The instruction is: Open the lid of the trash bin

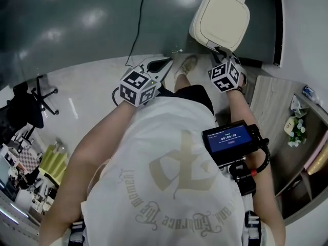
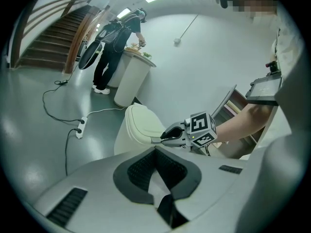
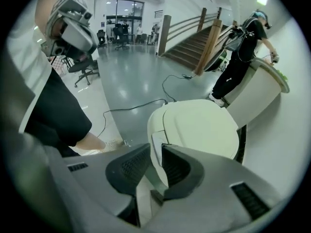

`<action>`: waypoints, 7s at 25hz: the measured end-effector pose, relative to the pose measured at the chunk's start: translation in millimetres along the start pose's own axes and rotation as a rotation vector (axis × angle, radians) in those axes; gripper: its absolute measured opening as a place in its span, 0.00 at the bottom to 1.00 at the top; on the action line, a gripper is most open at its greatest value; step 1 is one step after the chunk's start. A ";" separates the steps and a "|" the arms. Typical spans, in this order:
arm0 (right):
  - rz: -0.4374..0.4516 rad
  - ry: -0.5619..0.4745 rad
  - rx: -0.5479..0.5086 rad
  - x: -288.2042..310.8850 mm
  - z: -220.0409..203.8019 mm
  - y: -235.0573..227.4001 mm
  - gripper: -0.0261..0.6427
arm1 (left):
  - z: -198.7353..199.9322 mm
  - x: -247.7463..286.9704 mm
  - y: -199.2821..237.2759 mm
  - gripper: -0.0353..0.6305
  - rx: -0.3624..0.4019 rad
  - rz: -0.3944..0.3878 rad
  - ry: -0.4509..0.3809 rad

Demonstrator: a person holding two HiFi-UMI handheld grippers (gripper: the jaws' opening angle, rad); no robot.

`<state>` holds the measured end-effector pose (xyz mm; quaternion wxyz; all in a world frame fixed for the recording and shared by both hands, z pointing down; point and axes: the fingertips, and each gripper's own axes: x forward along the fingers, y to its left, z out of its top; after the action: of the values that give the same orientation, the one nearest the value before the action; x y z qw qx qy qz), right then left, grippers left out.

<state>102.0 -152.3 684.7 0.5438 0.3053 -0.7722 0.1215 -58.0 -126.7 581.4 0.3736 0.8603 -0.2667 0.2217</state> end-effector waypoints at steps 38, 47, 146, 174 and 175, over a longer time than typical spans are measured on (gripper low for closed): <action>-0.147 0.204 -0.250 10.0 -18.9 -9.7 0.14 | -8.3 0.5 -8.4 0.07 -0.007 0.017 0.002; -0.144 0.215 -0.251 11.9 -23.6 -9.5 0.14 | -11.6 5.1 -11.0 0.07 -0.011 0.015 0.001; -0.278 -0.446 0.579 -195.2 14.2 -62.3 0.05 | 94.1 11.7 -59.4 0.07 0.223 -0.160 -0.064; -0.246 -0.730 0.747 -262.7 -9.3 -50.6 0.04 | 112.6 9.7 -99.0 0.07 0.250 -0.167 -0.120; -0.245 -0.731 0.746 -262.8 -9.1 -50.0 0.04 | 112.1 9.4 -99.4 0.07 0.249 -0.167 -0.119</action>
<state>197.6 -97.6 440.7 0.1041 0.5880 -0.7744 0.2093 31.7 -157.3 465.0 0.2646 0.9308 -0.1866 0.1699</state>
